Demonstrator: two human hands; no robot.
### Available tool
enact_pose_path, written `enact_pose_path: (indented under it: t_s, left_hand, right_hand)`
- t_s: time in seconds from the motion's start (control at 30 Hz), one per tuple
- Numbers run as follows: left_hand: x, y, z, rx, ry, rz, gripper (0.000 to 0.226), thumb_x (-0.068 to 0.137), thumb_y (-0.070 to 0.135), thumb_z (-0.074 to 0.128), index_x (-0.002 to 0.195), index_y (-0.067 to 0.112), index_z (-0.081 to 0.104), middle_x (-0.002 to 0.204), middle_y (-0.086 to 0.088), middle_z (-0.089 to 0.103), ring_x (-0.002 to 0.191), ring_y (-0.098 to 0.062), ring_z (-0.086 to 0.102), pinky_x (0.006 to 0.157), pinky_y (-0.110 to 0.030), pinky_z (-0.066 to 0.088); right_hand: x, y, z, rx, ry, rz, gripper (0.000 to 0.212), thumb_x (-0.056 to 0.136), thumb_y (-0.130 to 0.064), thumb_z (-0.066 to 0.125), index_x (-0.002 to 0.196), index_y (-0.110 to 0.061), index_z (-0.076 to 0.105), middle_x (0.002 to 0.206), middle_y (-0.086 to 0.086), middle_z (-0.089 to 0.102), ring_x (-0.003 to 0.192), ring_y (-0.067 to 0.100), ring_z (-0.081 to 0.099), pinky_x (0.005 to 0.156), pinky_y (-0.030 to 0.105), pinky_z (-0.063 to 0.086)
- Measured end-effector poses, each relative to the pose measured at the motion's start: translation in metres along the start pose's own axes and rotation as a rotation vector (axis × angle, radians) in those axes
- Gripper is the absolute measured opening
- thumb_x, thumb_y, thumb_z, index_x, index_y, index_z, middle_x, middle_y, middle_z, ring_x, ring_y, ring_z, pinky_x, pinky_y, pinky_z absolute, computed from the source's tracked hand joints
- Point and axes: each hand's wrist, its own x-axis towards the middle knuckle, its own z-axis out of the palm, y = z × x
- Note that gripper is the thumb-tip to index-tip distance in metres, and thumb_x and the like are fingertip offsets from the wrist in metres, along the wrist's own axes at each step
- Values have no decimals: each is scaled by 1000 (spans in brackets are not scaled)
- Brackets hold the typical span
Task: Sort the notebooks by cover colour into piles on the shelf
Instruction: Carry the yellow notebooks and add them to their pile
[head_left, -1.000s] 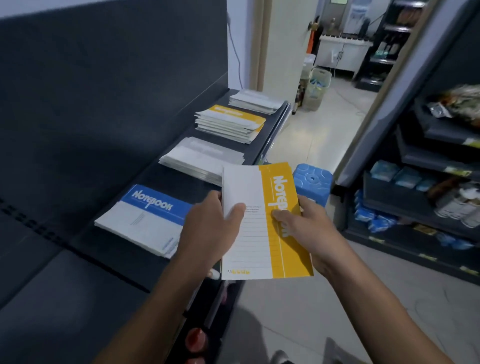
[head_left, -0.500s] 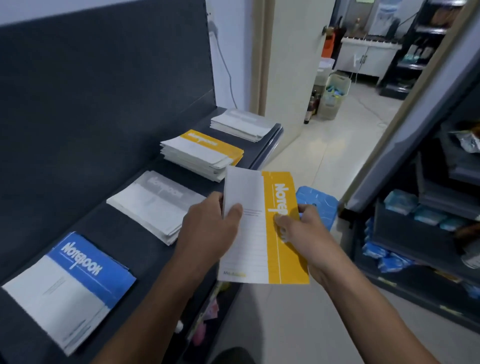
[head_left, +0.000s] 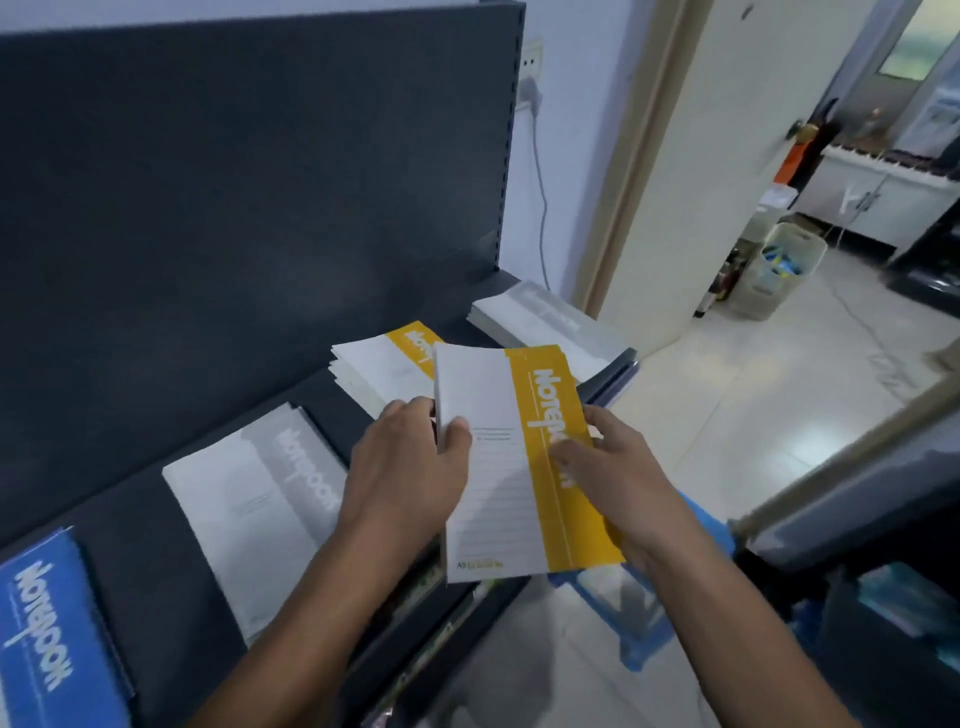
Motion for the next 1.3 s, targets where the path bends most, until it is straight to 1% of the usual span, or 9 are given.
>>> enact_pose_path:
  t_s: [0.27,0.4,0.47,0.57,0.73,0.83,0.97,1.17,1.3]
  left_hand:
    - [49,-4,0,24,152,-206,37,100,44,43,79,15,53,84,4,54,74,-11,52,59,-31,36]
    - [71,-8,1,10,220,-325,36,99,41,45,81,12,57,85,2,57,72,-7,50,56,-23,32]
    - [79,-6,4,25,241,-384,34,100,39,45,83,12,58,86,1,58,74,-8,51,59,-27,34]
    - [89,-7,8,41,279,-446,30,100,38,46,89,15,60,89,1,58,81,-16,54,69,-32,40]
    - [95,-12,19,104,305,-558,28,101,37,47,83,17,50,89,0,54,82,-20,55,69,-32,42]
    - [94,-15,27,176,298,-573,26,102,39,45,89,17,52,98,-2,54,82,-22,60,70,-34,51]
    - [93,-18,32,203,295,-583,30,103,44,43,109,19,59,111,0,57,87,-20,65,76,-38,59]
    - [91,-22,38,170,304,-596,35,103,47,40,117,21,58,115,2,57,91,-16,64,76,-32,56]
    - [91,-21,37,153,314,-599,37,104,48,38,123,23,57,120,2,57,95,-16,64,74,-28,50]
  right_hand:
    - [91,-48,17,-200,-184,-133,43,92,-12,55,75,-48,71,80,-15,77,83,20,75,82,42,62]
    - [135,-59,37,-273,-278,-161,23,89,-5,53,87,-14,74,71,10,70,65,26,62,64,37,50]
    - [158,-60,46,-298,-297,-174,15,89,-4,55,97,0,67,61,2,56,57,20,50,58,30,39]
    - [180,-61,56,-286,-318,-204,12,93,-7,60,101,-12,67,66,-9,54,61,11,54,60,29,42]
    - [203,-57,71,-469,-457,-255,19,93,-16,57,80,-9,69,59,2,58,52,13,50,53,29,39]
    - [215,-51,81,-632,-552,-233,23,93,-30,56,84,-11,65,74,4,65,62,15,60,56,29,42]
    - [222,-39,89,-843,-531,-303,37,80,-53,49,83,-16,54,104,10,63,101,32,62,79,42,53]
    - [219,-38,83,-870,-534,-294,62,68,-61,44,100,-11,62,113,6,58,103,31,64,85,48,58]
    - [213,-49,80,-873,-523,-303,52,85,-55,54,118,-15,58,123,6,56,113,29,60,94,51,55]
